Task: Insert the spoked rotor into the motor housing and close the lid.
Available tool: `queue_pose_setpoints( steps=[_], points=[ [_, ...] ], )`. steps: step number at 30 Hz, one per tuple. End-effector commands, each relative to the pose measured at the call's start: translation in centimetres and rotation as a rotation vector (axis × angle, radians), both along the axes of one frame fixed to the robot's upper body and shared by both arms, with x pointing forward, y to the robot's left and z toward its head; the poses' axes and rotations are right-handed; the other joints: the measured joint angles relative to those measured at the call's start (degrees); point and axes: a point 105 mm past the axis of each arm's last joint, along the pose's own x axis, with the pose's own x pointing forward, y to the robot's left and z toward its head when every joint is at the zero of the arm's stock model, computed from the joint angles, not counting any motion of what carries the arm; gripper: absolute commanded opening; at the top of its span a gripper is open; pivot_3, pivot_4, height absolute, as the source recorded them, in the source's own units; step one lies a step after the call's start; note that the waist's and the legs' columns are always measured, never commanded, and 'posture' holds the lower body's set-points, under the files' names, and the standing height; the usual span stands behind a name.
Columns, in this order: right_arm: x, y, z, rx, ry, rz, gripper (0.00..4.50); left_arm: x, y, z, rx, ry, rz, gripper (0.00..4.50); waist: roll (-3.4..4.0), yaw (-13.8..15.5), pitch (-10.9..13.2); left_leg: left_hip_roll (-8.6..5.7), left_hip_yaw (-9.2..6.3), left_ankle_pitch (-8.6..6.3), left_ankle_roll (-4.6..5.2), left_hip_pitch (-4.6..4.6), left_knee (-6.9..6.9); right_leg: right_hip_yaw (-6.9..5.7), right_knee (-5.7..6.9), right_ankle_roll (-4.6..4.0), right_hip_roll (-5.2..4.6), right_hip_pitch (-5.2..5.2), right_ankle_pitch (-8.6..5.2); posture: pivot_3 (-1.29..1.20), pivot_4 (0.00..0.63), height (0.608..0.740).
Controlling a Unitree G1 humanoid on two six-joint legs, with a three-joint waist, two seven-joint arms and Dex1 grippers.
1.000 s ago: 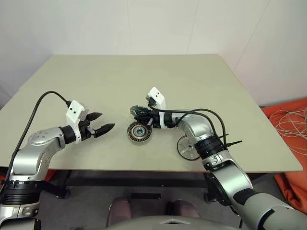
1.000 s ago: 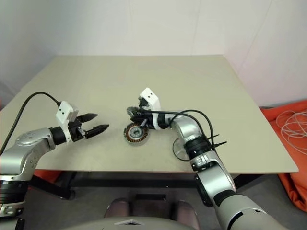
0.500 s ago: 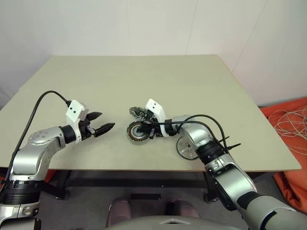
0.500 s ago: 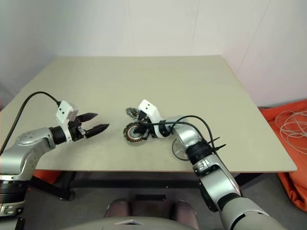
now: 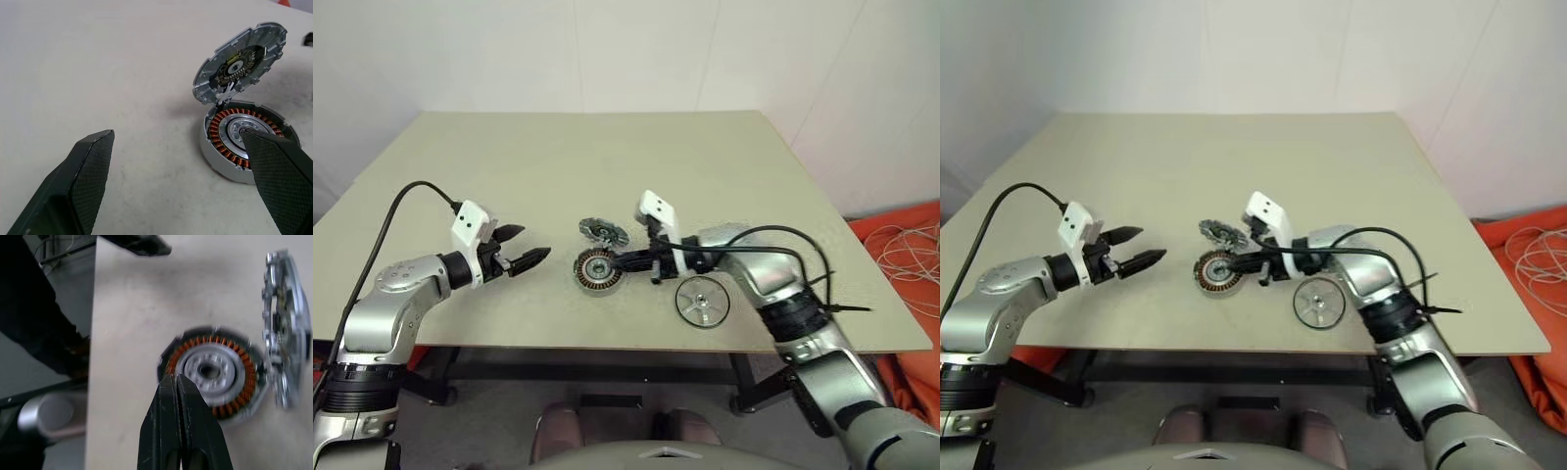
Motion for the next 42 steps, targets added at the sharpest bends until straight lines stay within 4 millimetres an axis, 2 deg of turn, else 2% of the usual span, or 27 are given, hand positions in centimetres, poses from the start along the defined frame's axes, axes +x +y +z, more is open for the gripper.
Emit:
queue_pose_setpoints(
  steps=[1, 3, 7, 12, 17, 22, 25, 29, 40, 42],
  points=[
    [-0.2, -1.1, 2.6, 0.048, -0.036, -0.014, 0.04, 0.2, 0.2, 1.2, -0.004, -0.061, 0.003, 4.4, 0.0, -0.01, 0.0, 0.0, 0.0, 0.01, -0.01, 0.0, 0.0, 0.0, 0.01, 0.01, 0.0, 0.0, 0.0, 0.0, 0.0, 0.74],
    [0.8, -3.5, 3.5, 0.061, -0.013, -0.117, 0.04, 0.1, 0.4, 1.0, -0.003, -0.061, 0.002, 4.4, 0.0, -0.04, 0.0, 0.01, 0.0, 0.02, -0.03, 0.01, 0.0, 0.0, 0.01, 0.01, 0.01, 0.01, -0.01, 0.0, 0.0, 0.74],
    [1.5, -8.2, 4.1, 0.058, 0.042, -0.261, 0.95, -0.3, 0.5, 0.6, -0.004, -0.056, 0.002, 4.4, -0.02, 0.27, -0.01, -0.05, 0.01, 0.02, -0.02, 0.04, 0.06, 0.04, -0.01, 0.02, -0.01, 0.03, -0.01, 0.0, 0.0, 0.74],
    [1.5, -12.4, 3.6, 0.049, 0.167, -0.41, 2.66, -0.7, 0.4, 0.2, -0.013, -0.045, -0.011, 4.4, 0.01, 0.29, -0.01, -0.01, 0.01, 0.01, -0.01, 0.02, 0.03, 0.03, -0.01, 0.02, 0.03, 0.04, -0.01, 0.0, 0.0, 0.74],
    [0.0, -15.8, 1.8, 0.078, 0.364, -0.501, 4.43, -1.4, 0.4, -0.2, -0.026, -0.04, -0.036, 4.4, 0.01, 0.39, -0.01, -0.03, 0.04, -0.01, 0.05, -0.11, 0.05, 0.03, -0.06, 0.02, 0.01, 0.04, -0.01, 0.0, 0.0, 0.74],
    [-1.2, -17.9, 0.0, 0.081, 0.521, -0.582, 4.47, -2.1, 0.4, -0.4, -0.04, -0.033, -0.054, 4.4, 0.03, 0.4, -0.01, -0.02, 0.06, -0.01, 0.05, -0.14, 0.08, 0.02, -0.06, 0.03, 0.01, 0.03, -0.01, 0.0, 0.0, 0.74],
    [-1.6, -18.4, -0.7, 0.082, 0.597, -0.619, 4.47, -2.5, 0.4, -0.6, -0.046, -0.029, -0.063, 4.4, 0.03, 0.42, -0.01, -0.01, 0.06, -0.01, 0.05, -0.14, 0.15, 0.01, -0.07, 0.05, 0.01, 0.04, -0.02, 0.0, 0.0, 0.74],
    [-2.1, -17.8, -1.3, 0.08, 0.723, -0.625, 4.47, -3.0, 0.1, -0.6, -0.074, -0.025, -0.099, 4.4, 0.04, 0.43, -0.01, -0.02, 0.06, 0.0, 0.05, -0.13, 0.2, 0.0, -0.08, 0.05, 0.01, 0.05, -0.03, 0.0, 0.0, 0.74],
    [-2.4, -15.3, -3.1, 0.07, 0.83, -0.604, 4.47, -3.7, -0.4, -0.3, -0.06, -0.034, -0.127, 4.4, 0.03, 0.65, -0.02, 0.0, 0.05, 0.0, 0.06, -0.12, 0.21, -0.01, -0.08, 0.05, 0.01, 0.04, -0.03, 0.0, 0.0, 0.74],
    [-2.3, -15.1, -3.3, 0.07, 0.838, -0.608, 4.09, -3.6, -0.6, -0.2, -0.06, -0.036, -0.127, 4.4, 0.04, 0.71, -0.02, 0.0, 0.05, 0.0, 0.06, -0.12, 0.21, -0.01, -0.07, 0.05, 0.01, 0.05, -0.02, 0.0, 0.0, 0.74]
  ],
)
